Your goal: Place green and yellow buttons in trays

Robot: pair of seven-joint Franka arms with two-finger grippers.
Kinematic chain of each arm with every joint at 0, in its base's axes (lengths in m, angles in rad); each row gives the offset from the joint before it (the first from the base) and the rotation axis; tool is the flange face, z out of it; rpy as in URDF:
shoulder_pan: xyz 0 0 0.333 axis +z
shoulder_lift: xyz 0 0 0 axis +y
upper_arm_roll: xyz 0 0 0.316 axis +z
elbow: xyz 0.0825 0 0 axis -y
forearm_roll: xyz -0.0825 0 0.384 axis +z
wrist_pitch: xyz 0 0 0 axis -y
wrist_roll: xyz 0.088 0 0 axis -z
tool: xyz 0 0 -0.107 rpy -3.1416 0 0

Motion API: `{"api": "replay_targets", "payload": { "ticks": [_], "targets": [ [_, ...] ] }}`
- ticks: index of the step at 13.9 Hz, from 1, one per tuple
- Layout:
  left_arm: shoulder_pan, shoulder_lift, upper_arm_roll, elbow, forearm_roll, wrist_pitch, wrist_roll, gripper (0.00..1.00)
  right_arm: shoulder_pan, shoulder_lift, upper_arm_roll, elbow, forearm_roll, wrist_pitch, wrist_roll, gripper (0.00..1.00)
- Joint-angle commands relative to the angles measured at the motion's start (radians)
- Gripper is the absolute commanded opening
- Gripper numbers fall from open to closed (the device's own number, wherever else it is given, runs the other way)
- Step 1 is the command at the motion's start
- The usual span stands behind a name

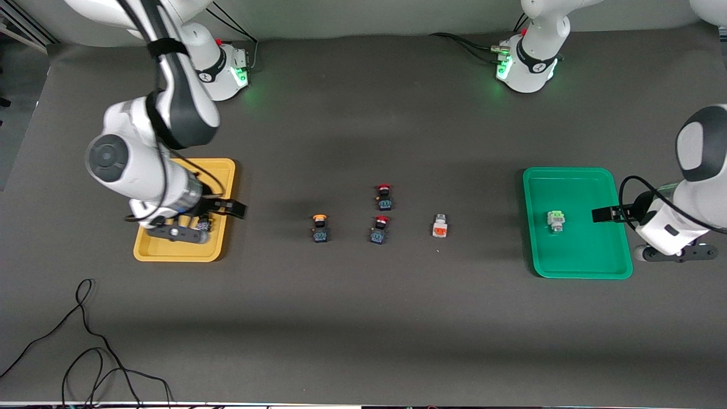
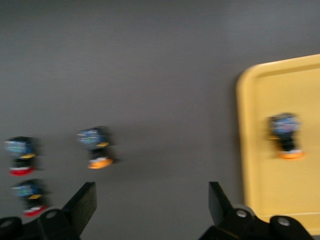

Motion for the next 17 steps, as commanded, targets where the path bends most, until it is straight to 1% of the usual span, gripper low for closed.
{"api": "replay_targets", "payload": {
  "ticks": [1, 3, 4, 7, 8, 10, 12, 14, 15, 16, 17],
  "targets": [
    [-0.066, 0.019, -0.039, 0.034, -0.007, -0.009, -0.159, 1.0, 0.063, 0.199, -0.011, 0.197, 0.059, -0.024, 0.108, 0.99],
    [-0.156, 0.033, -0.041, 0.026, -0.01, 0.027, -0.273, 1.0, 0.112, 0.319, -0.011, 0.284, 0.071, -0.015, 0.158, 0.99],
    [-0.205, 0.045, -0.041, 0.02, -0.011, 0.064, -0.345, 1.0, 0.114, 0.354, -0.01, 0.298, 0.093, -0.007, 0.166, 0.99],
    [-0.345, 0.108, -0.041, 0.02, -0.007, 0.165, -0.521, 1.0, 0.123, 0.414, 0.005, 0.266, 0.151, 0.083, 0.131, 0.99],
    [-0.392, 0.124, -0.041, 0.02, -0.001, 0.189, -0.574, 1.0, 0.124, 0.443, 0.019, 0.266, 0.165, 0.103, 0.11, 0.99],
    [-0.469, 0.128, -0.041, 0.02, 0.001, 0.207, -0.64, 1.0, 0.124, 0.488, 0.05, 0.257, 0.165, 0.171, 0.108, 0.99],
    [-0.491, 0.144, -0.039, -0.004, 0.004, 0.244, -0.649, 1.0, 0.123, 0.509, 0.082, 0.242, 0.167, 0.218, 0.108, 0.99],
    [-0.491, 0.154, -0.035, -0.093, 0.013, 0.351, -0.648, 1.0, 0.124, 0.514, 0.087, 0.219, 0.167, 0.231, 0.108, 0.98],
    [-0.489, 0.17, -0.033, -0.142, 0.039, 0.415, -0.649, 1.0, 0.124, 0.514, 0.087, 0.212, 0.167, 0.231, 0.108, 0.6],
    [-0.489, 0.196, -0.032, -0.176, 0.065, 0.472, -0.657, 1.0, 0.123, 0.514, 0.088, 0.211, 0.167, 0.223, 0.113, 0.01],
    [-0.491, 0.231, -0.03, -0.19, 0.088, 0.518, -0.672, 1.0, 0.13, 0.511, 0.087, 0.208, 0.167, 0.223, 0.122, 0.0]
  ]
}}
